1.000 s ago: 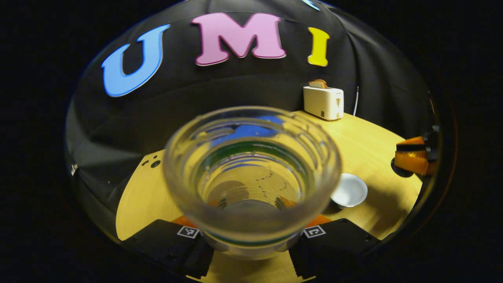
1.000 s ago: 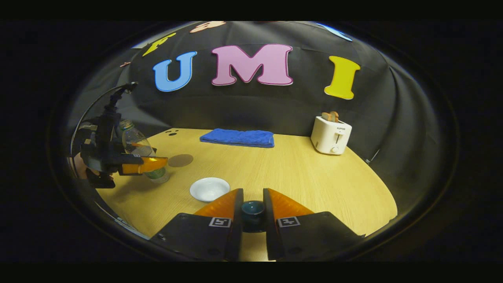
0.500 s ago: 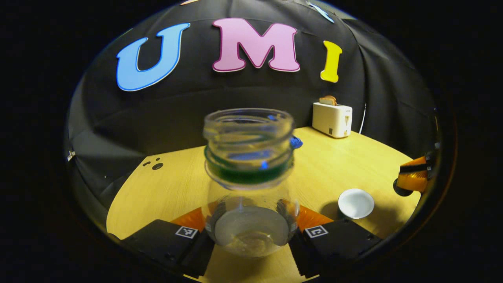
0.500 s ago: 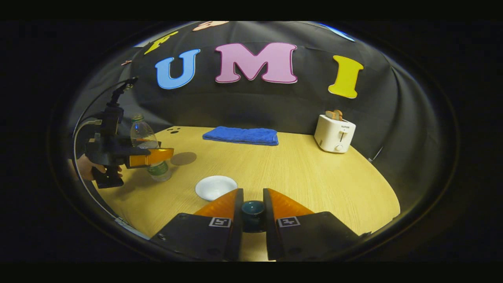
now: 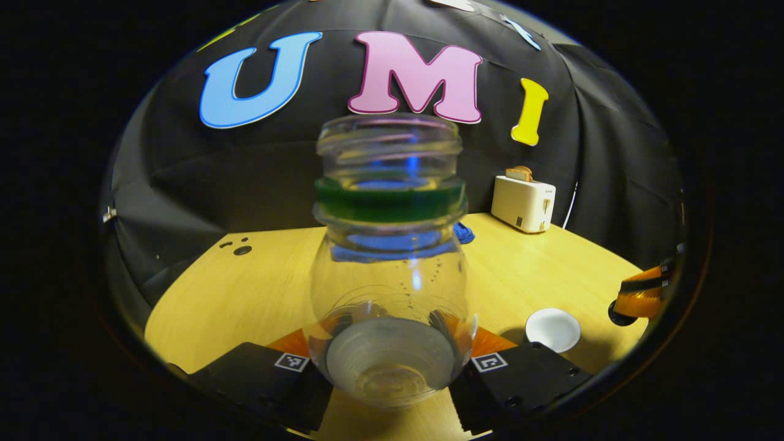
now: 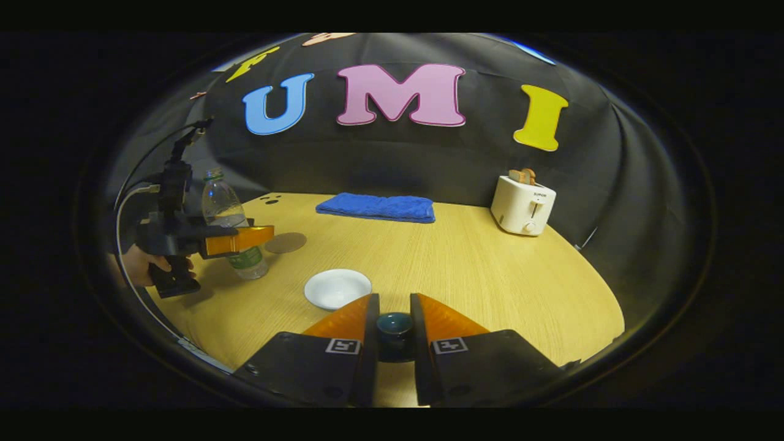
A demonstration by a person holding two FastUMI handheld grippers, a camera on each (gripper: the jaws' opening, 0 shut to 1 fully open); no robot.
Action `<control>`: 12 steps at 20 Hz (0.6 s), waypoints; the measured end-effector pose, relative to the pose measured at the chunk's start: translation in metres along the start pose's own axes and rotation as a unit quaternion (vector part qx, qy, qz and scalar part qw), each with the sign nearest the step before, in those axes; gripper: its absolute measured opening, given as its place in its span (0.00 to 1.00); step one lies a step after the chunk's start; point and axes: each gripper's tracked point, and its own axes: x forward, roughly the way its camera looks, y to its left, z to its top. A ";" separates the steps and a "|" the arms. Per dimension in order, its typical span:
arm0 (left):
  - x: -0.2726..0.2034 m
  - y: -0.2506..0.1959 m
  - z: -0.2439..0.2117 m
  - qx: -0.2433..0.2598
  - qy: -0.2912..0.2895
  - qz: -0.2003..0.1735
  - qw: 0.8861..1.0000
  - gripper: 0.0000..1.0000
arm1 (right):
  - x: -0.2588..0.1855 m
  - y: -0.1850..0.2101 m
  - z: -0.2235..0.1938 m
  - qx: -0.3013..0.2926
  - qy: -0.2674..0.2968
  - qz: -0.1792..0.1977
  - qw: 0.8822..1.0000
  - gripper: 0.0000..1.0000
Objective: Open the teacup lid with one hand, grasp the water bottle and pour water into the teacup with the other hand; after pouring, place the water bottle on the coaster and then close the teacup lid.
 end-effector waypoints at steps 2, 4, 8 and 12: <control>0.000 0.003 0.007 0.063 0.014 0.015 0.998 0.79 | 0.000 -0.002 0.000 0.002 -0.001 -0.001 1.000 0.28; 0.001 0.004 0.009 0.131 0.041 0.024 0.990 0.78 | -0.002 -0.006 0.001 0.006 -0.004 -0.003 1.000 0.28; 0.013 0.003 0.015 0.290 0.084 0.036 0.953 0.78 | -0.007 -0.017 0.001 0.011 -0.009 -0.011 1.000 0.28; 0.029 -0.012 0.009 0.402 0.107 0.027 0.909 0.77 | -0.015 -0.035 -0.001 0.013 -0.010 -0.024 1.000 0.28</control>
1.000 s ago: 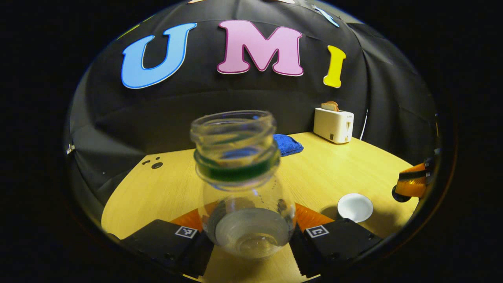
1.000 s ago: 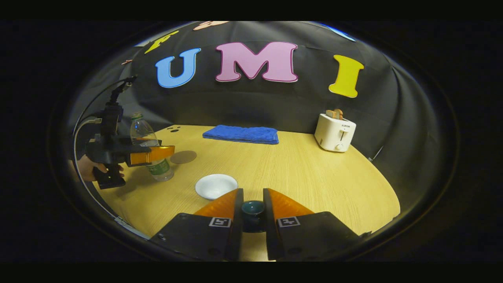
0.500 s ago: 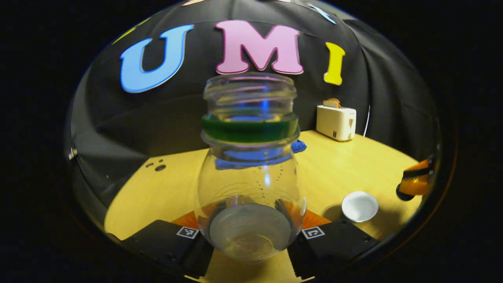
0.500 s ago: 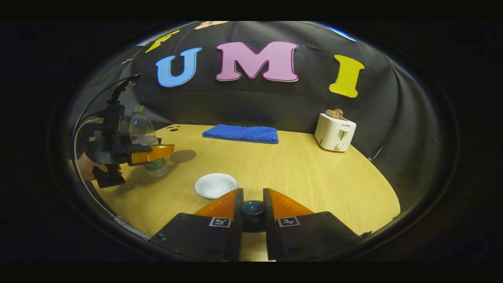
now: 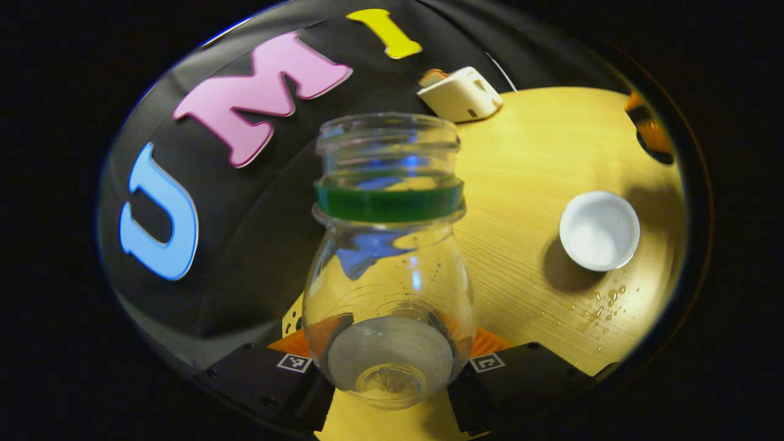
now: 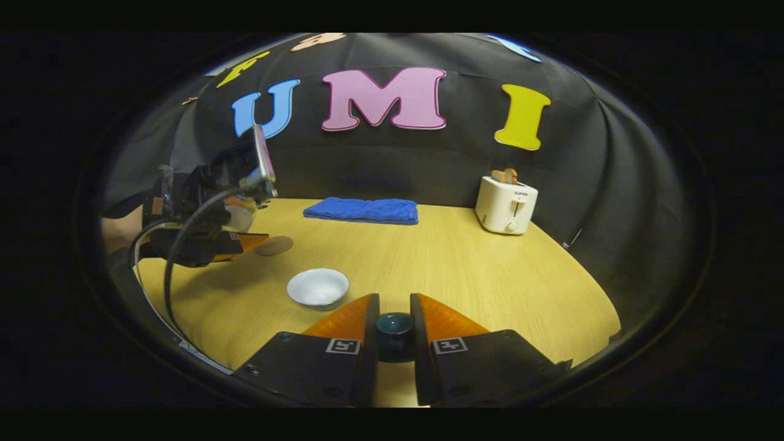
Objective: Open the teacup lid with one hand, grasp the water bottle and pour water into the teacup with the other hand; after pouring, place the water bottle on the coaster and then close the teacup lid.
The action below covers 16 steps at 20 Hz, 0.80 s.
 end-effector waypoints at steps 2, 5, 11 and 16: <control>0.007 -0.013 0.009 0.062 -0.003 -0.007 0.998 0.77 | -0.006 -0.009 -0.001 0.001 0.000 -0.006 1.000 0.28; 0.005 -0.030 0.015 0.147 -0.012 -0.012 0.989 0.77 | -0.013 -0.020 -0.003 0.006 0.002 -0.012 1.000 0.28; 0.015 -0.034 0.022 0.286 -0.002 0.011 0.958 0.77 | -0.023 -0.027 -0.009 0.007 0.004 -0.012 1.000 0.23; 0.018 -0.035 0.022 0.357 -0.002 0.011 0.934 0.77 | -0.027 -0.024 -0.009 0.009 0.004 -0.008 1.000 0.28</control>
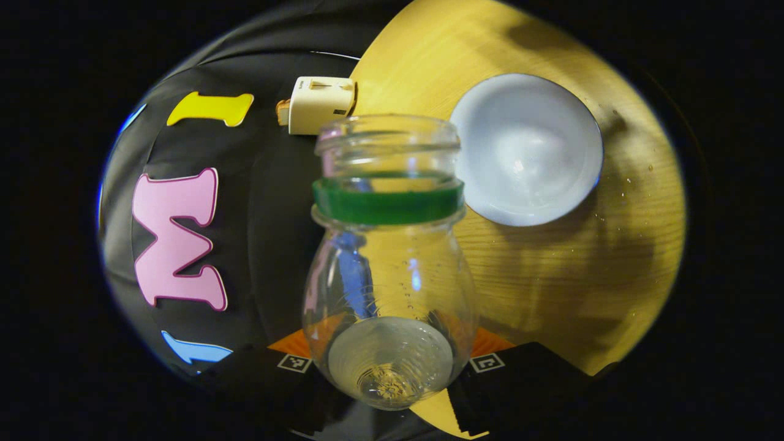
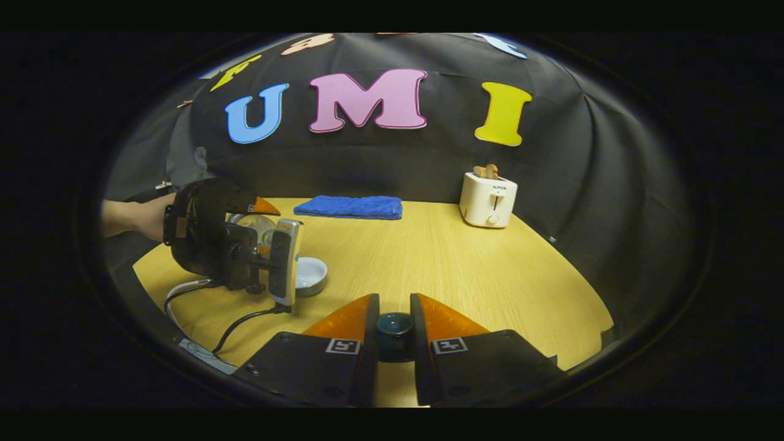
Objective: Open the teacup lid with one hand, grasp the water bottle and pour water into the teacup with the other hand; after pouring, place the water bottle on the coaster and then close the teacup lid.
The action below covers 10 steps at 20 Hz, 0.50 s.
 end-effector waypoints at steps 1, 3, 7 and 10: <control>0.002 0.000 -0.001 0.009 0.002 0.000 1.000 0.77 | 0.000 0.001 0.001 -0.001 -0.001 0.001 1.000 0.28; 0.002 -0.001 -0.001 0.028 0.004 -0.001 1.000 0.77 | -0.002 0.003 0.000 -0.002 -0.001 0.002 1.000 0.28; 0.010 0.001 0.004 0.071 -0.004 -0.004 0.997 0.77 | -0.004 0.007 0.000 -0.003 -0.001 0.007 1.000 0.28; 0.014 0.004 0.009 0.101 -0.011 -0.003 0.995 0.77 | -0.003 0.009 0.002 -0.004 -0.002 0.009 1.000 0.28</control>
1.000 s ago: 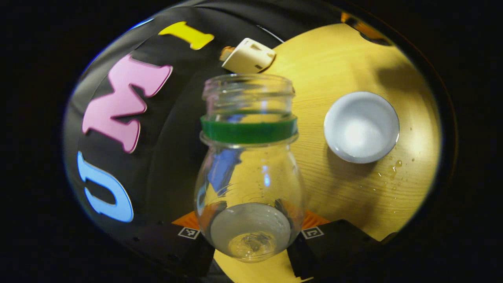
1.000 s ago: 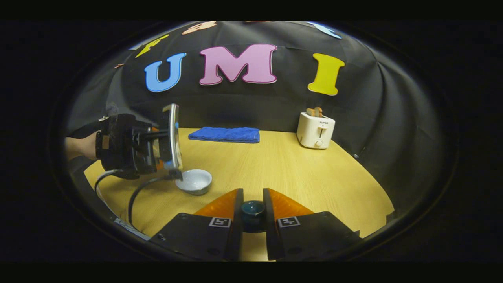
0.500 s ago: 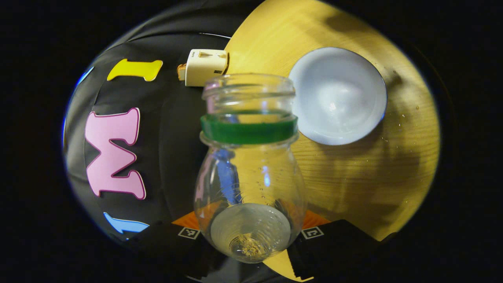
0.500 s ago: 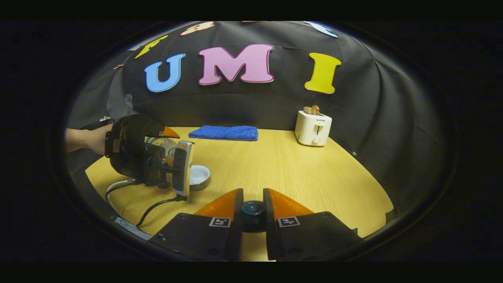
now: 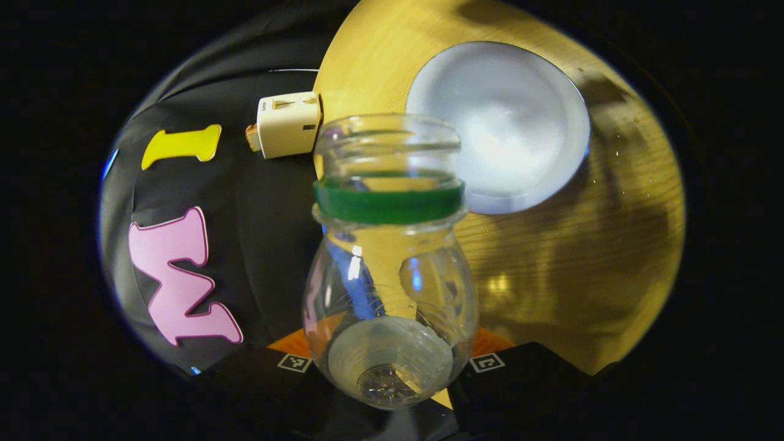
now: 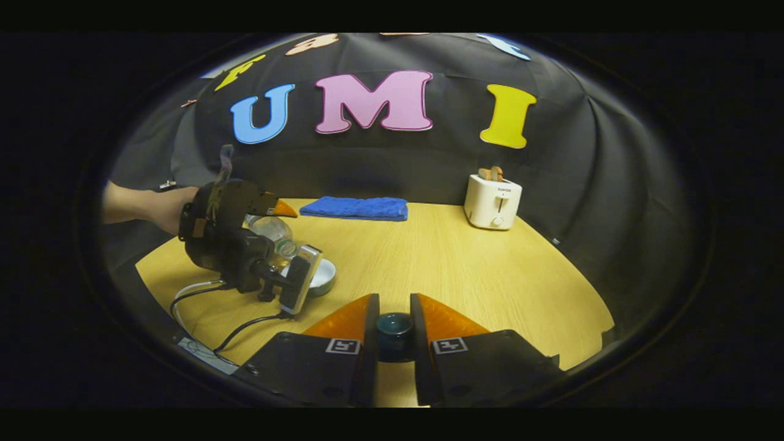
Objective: Open the teacup lid with one hand, grasp the water bottle and pour water into the teacup with the other hand; after pouring, place the water bottle on the coaster and then close the teacup lid.
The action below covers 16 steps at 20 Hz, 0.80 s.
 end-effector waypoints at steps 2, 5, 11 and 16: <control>0.002 0.001 0.002 0.016 -0.004 -0.002 1.000 0.77 | 0.000 0.001 0.002 0.001 -0.002 0.001 1.000 0.28; 0.005 0.003 0.003 0.029 -0.005 -0.001 1.000 0.77 | 0.001 0.006 0.002 0.000 0.002 0.005 1.000 0.28; 0.008 0.002 0.002 0.059 -0.002 -0.004 0.998 0.77 | -0.001 0.010 0.004 0.002 -0.002 0.009 1.000 0.28; 0.009 0.009 0.006 0.098 -0.004 -0.001 0.995 0.77 | -0.002 0.010 0.004 0.002 0.001 0.012 1.000 0.23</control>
